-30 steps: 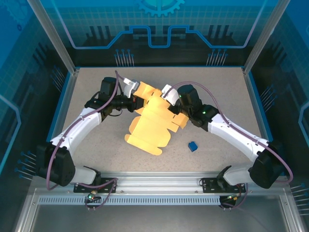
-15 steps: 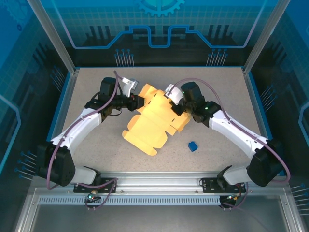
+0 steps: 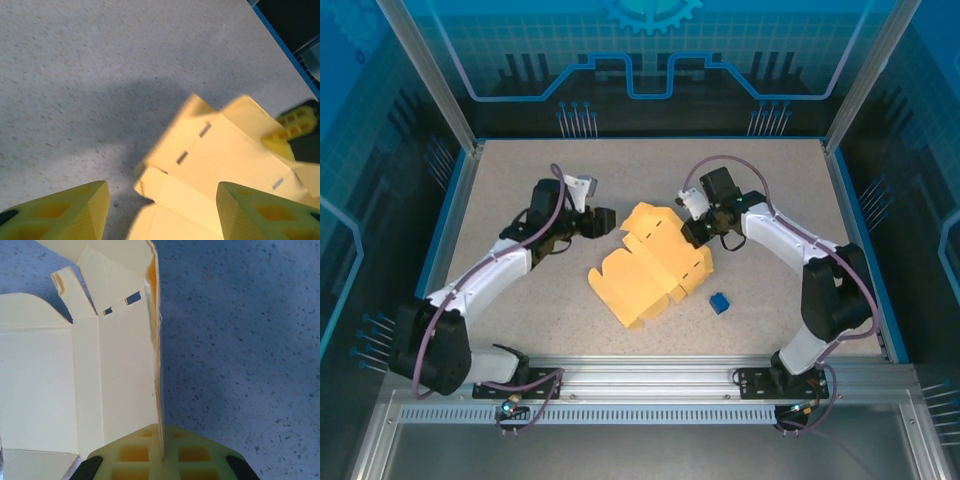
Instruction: Fold the paper box
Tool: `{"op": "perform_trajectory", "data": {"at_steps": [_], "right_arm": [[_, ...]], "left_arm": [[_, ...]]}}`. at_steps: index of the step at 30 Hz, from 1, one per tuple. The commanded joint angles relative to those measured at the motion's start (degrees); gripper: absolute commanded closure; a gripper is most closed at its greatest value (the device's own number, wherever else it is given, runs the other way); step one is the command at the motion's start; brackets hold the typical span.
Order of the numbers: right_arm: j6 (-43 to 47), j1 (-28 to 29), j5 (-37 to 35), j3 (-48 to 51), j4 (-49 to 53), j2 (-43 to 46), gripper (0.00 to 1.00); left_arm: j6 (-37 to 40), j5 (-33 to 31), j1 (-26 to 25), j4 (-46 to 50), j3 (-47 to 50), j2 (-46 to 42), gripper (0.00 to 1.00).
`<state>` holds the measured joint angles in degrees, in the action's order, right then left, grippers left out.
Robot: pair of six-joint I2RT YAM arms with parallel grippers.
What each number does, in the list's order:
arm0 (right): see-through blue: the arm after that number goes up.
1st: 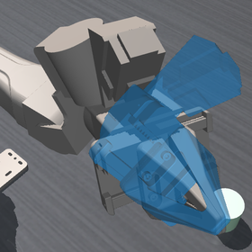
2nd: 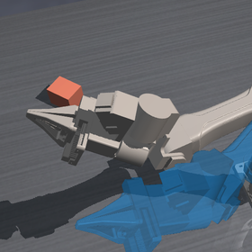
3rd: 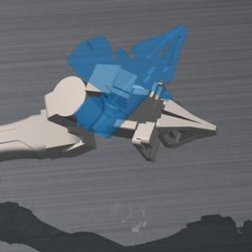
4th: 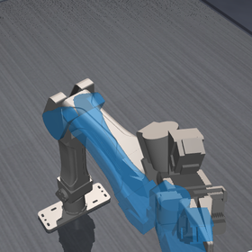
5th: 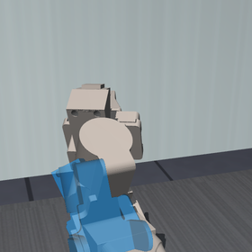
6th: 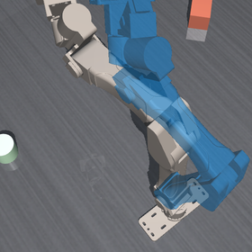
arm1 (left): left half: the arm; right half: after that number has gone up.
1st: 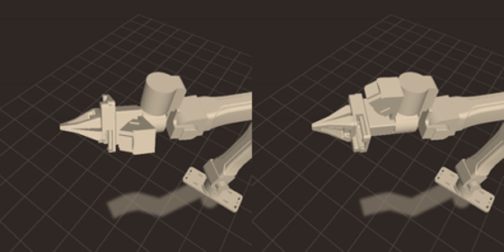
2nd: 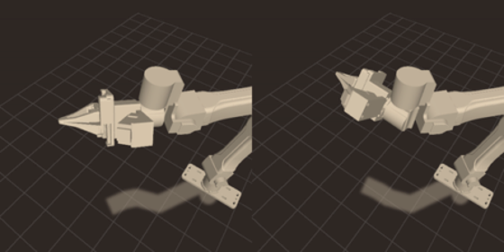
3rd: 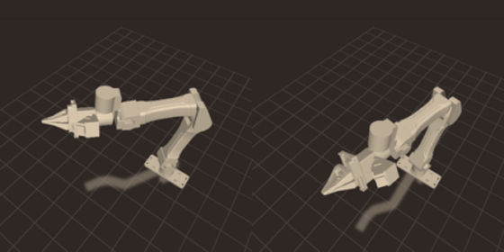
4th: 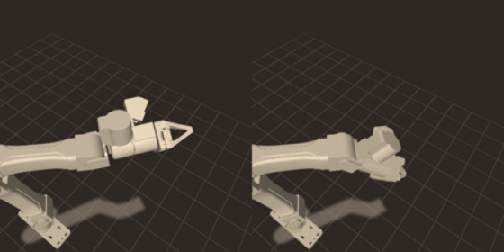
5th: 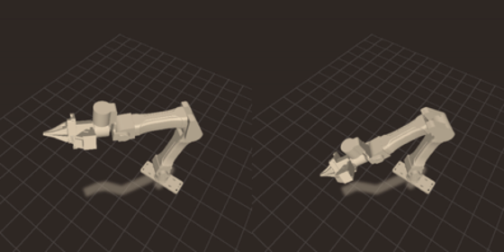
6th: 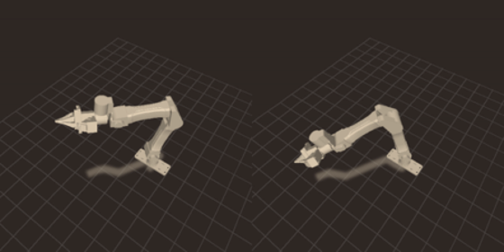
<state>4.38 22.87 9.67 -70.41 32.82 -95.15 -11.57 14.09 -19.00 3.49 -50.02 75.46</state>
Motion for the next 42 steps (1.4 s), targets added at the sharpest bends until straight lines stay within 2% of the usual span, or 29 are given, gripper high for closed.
{"op": "perform_trajectory", "data": {"at_steps": [1,8,14,20,30,37,42], "right_arm": [[-2.8,-2.0,0.1,-4.3,2.9,-2.2,0.96],[-2.7,-3.3,-1.6,-7.6,4.7,-5.8,0.96],[-2.4,-3.4,-2.6,-8.3,5.4,-6.5,0.96],[-2.0,-3.4,-3.6,-8.5,6.1,-6.4,0.96],[-2.4,-3.4,-2.5,-9.0,5.8,-6.8,0.95],[-4.5,-2.0,-2.3,-10.2,5.9,-6.7,0.95],[-6.7,1.9,-6.0,-10.1,6.6,-6.5,0.95]], "left_arm": [[-3.6,-0.9,-5.6,-7.2,4.4,-1.5,0.40],[-7.9,-2.0,-14.8,-17.8,6.7,9.0,0.43],[-10.4,-2.7,-17.8,-24.8,2.7,22.2,0.56],[-10.8,-3.9,-18.0,-26.4,0.4,29.0,0.67],[-12.0,-3.2,-18.0,-28.6,-0.1,34.9,0.77],[-14.1,-3.2,-18.2,-32.3,0.9,38.0,0.80],[-15.2,-3.4,-18.5,-34.7,0.9,39.7,0.81]]}}
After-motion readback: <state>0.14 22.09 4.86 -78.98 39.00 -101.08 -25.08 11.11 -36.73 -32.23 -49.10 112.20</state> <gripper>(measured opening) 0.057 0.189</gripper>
